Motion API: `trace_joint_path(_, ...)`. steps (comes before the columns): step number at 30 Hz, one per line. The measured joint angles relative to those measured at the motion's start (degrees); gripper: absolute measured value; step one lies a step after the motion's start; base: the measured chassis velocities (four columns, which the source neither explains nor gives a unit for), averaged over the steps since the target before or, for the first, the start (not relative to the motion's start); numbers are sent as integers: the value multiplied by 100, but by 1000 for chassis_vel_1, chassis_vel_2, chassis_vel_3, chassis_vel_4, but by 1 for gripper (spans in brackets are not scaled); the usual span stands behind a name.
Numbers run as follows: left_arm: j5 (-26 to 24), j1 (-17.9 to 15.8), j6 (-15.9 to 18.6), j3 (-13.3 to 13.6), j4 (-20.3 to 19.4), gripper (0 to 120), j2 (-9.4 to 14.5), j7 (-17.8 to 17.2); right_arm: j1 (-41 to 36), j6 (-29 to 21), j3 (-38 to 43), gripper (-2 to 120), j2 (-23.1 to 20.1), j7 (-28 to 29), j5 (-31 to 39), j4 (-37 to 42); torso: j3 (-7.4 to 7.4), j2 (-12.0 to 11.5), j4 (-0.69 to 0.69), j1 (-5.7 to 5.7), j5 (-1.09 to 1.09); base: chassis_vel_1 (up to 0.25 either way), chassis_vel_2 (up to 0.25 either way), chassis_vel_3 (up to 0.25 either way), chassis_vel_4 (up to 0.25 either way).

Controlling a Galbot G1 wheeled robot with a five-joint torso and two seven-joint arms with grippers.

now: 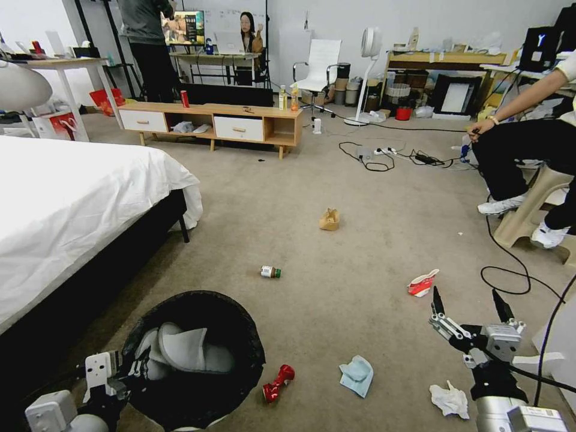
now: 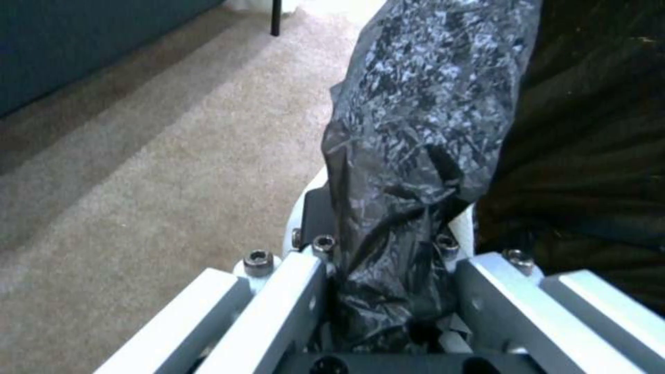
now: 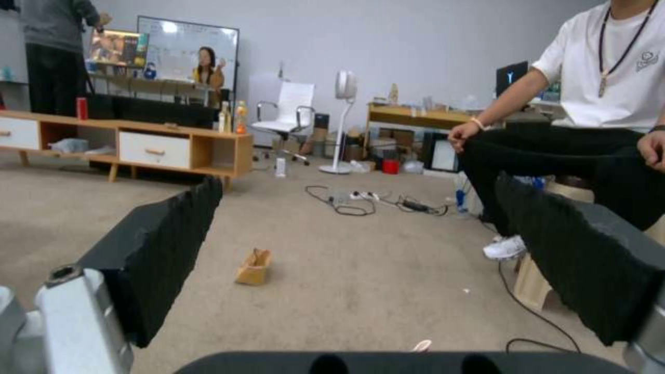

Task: Pick up the trash bin and place the garbage on the floor into it.

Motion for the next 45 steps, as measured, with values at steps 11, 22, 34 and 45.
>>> trace_joint_path(11, 226, 8, -30, -30, -27, 7, -70, 6, 0, 0, 0, 100, 0, 0, 0, 0, 0, 0, 0, 0, 0, 0, 0, 0, 0)
trace_joint_path(22, 325, -57, -5, -55, -52, 7, -133, -48, 0, 0, 0, 100, 0, 0, 0, 0, 0, 0, 0, 0, 1, 0, 0, 0, 0)
trace_joint_path(34, 312, -85, -5, -89, -44, 7, -149, -35, -323, -1035, 675, 100, 358, 422, -224, 725, 0, 0, -1, 0, 0, 0, 0, 0, 0)
trace_joint_path(45, 315, -103, -10, -105, -30, 7, -203, -27, -116, -1097, 841, 100, 12, 417, 151, 755, 0, 0, 1, 0, 1, 0, 0, 0, 0)
